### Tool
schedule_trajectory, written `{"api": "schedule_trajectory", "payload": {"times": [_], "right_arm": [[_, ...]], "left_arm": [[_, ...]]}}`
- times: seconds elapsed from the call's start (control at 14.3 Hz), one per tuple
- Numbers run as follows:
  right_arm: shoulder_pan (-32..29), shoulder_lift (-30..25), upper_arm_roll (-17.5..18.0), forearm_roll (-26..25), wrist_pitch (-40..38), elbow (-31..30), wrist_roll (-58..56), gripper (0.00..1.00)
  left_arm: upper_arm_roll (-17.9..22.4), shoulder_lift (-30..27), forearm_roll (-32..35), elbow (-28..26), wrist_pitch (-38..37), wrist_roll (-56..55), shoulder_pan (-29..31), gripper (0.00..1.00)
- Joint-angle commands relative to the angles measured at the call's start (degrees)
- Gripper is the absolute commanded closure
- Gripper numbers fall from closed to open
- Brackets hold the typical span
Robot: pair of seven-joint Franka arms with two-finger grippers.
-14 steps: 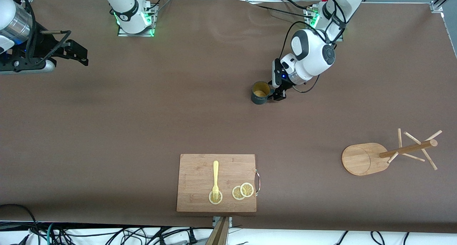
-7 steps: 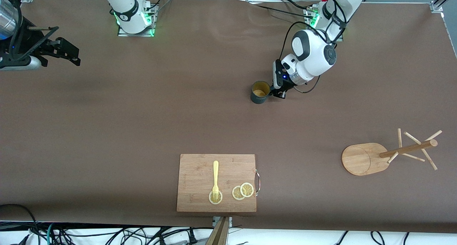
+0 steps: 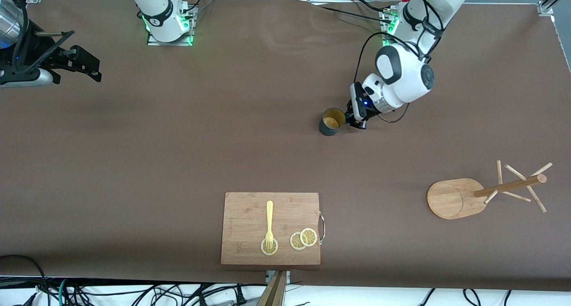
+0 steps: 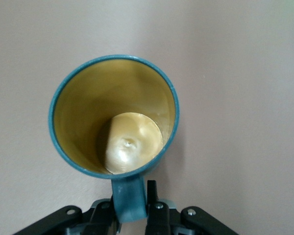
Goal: Pass cup and hang on rack
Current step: 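Lift the mug with the left gripper and carry it to the rack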
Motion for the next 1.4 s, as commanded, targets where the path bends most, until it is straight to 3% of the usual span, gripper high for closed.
{"api": "schedule_trajectory", "payload": {"times": [0.0, 0.35, 0.56, 0.7, 1.05, 1.33], "right_arm": [[-0.5, 0.8, 0.3, 0.2, 1.1, 0.7, -1.9, 0.0], [-0.2, 0.8, 0.5, 0.0, 1.2, 0.7, -1.9, 0.0], [-0.2, 0.8, 0.5, 0.0, 1.2, 0.7, -1.9, 0.0], [-0.1, 0.8, 0.5, 0.0, 1.2, 0.7, -1.9, 0.0], [-0.1, 0.8, 0.5, 0.0, 1.2, 0.6, -1.9, 0.0], [-0.1, 0.8, 0.5, 0.0, 1.1, 0.5, -2.0, 0.0]], "left_arm": [[3.7, -4.2, -1.4, 0.7, -10.4, -7.7, 1.0, 1.0], [13.2, -6.8, -0.3, 6.3, -31.0, -29.5, 2.6, 1.0], [20.5, -6.4, 10.6, 15.4, -42.4, -43.6, 3.7, 1.0], [24.0, -5.3, 12.6, 19.4, -49.4, -51.0, 5.0, 1.0], [28.9, -2.6, 11.9, 27.0, -62.4, -63.9, 10.1, 1.0], [35.0, 2.0, 3.9, 33.3, -69.5, -73.2, 11.4, 1.0]]}}
